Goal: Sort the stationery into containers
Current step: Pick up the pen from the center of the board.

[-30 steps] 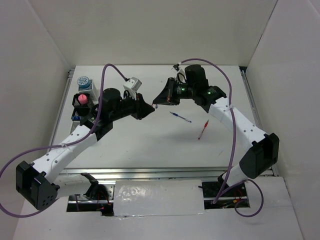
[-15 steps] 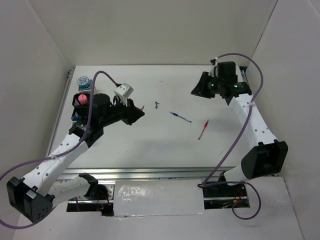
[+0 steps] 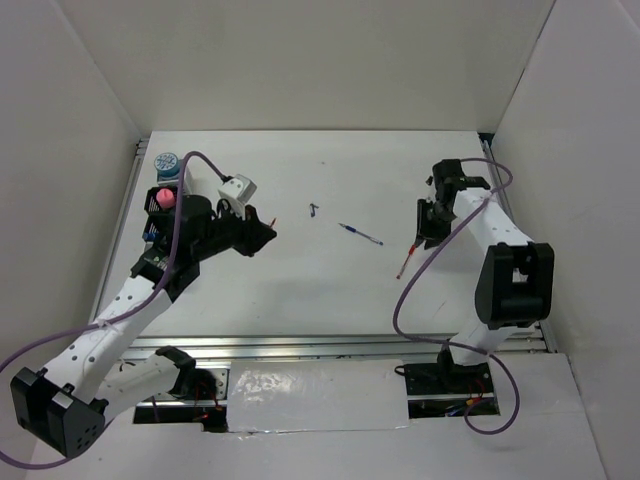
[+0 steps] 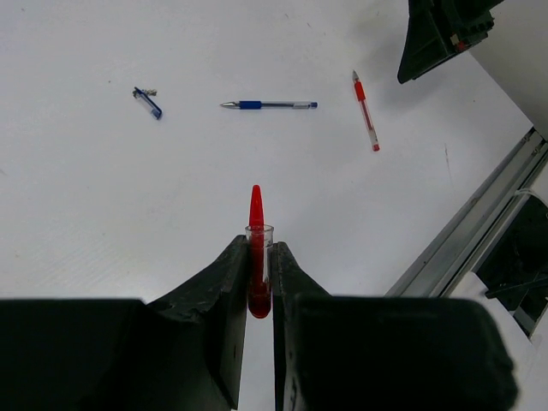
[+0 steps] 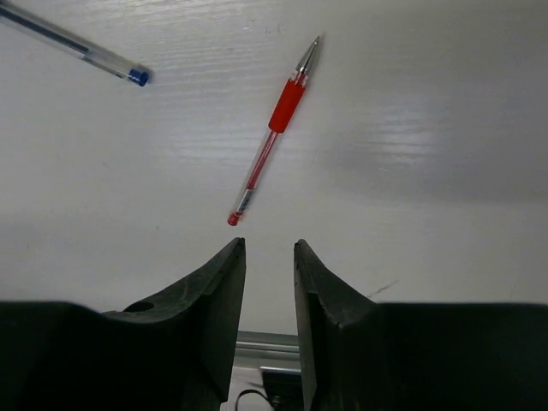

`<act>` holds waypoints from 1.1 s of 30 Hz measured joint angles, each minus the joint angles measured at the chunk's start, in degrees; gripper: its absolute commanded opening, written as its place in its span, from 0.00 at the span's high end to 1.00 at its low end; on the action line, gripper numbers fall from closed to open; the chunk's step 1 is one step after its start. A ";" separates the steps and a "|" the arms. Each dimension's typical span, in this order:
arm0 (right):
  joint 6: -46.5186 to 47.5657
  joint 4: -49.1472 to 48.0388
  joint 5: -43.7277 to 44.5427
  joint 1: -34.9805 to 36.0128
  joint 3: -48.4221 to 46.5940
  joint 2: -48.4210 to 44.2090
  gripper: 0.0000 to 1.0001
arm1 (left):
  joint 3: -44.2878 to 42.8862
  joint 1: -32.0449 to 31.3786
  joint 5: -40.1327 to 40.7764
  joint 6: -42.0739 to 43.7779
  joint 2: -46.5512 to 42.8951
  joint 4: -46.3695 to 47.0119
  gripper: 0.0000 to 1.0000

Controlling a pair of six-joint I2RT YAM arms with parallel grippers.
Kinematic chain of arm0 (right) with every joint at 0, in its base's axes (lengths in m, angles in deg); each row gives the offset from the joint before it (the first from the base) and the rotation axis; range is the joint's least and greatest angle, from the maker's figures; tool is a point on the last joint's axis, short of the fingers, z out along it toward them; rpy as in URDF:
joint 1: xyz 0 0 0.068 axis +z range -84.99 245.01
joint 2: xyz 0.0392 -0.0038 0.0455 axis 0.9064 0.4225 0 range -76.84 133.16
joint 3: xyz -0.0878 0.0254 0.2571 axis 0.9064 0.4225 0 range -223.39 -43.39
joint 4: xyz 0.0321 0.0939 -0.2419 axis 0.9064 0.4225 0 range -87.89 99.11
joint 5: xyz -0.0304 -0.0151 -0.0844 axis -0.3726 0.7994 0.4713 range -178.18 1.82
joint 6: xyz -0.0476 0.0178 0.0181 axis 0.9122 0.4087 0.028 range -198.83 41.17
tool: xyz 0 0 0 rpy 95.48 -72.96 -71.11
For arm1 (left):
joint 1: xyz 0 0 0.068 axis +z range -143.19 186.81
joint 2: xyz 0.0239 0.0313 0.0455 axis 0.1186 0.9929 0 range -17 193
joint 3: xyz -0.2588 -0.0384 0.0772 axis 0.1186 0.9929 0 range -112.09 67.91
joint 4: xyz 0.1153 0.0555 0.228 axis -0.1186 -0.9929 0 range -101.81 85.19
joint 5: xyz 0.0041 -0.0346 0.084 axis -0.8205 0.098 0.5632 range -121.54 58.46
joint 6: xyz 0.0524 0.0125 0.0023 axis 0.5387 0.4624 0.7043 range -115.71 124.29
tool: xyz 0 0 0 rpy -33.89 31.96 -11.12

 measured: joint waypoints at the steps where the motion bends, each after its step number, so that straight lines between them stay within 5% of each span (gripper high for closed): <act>1: -0.83 0.07 0.11 0.00 0.02 0.94 0.62 | 0.07 0.15 0.02 0.00 -0.09 -0.13 1.00; 22: -12.17 -2.19 3.41 6.32 1.77 15.32 0.65 | 1.75 3.74 -0.50 -0.07 -0.98 -0.39 1.00; 25: -12.55 -2.23 3.69 6.32 1.77 15.32 0.70 | 1.81 4.15 -0.68 -0.09 -0.98 -0.35 1.00; 30: -12.74 -2.03 4.42 6.32 1.77 15.32 1.00 | 1.95 4.85 -1.27 -0.24 -0.63 -0.20 1.00; 33: -12.74 -1.79 4.76 6.29 1.66 15.32 1.00 | 1.95 5.18 -1.77 -0.22 -0.24 -0.15 1.00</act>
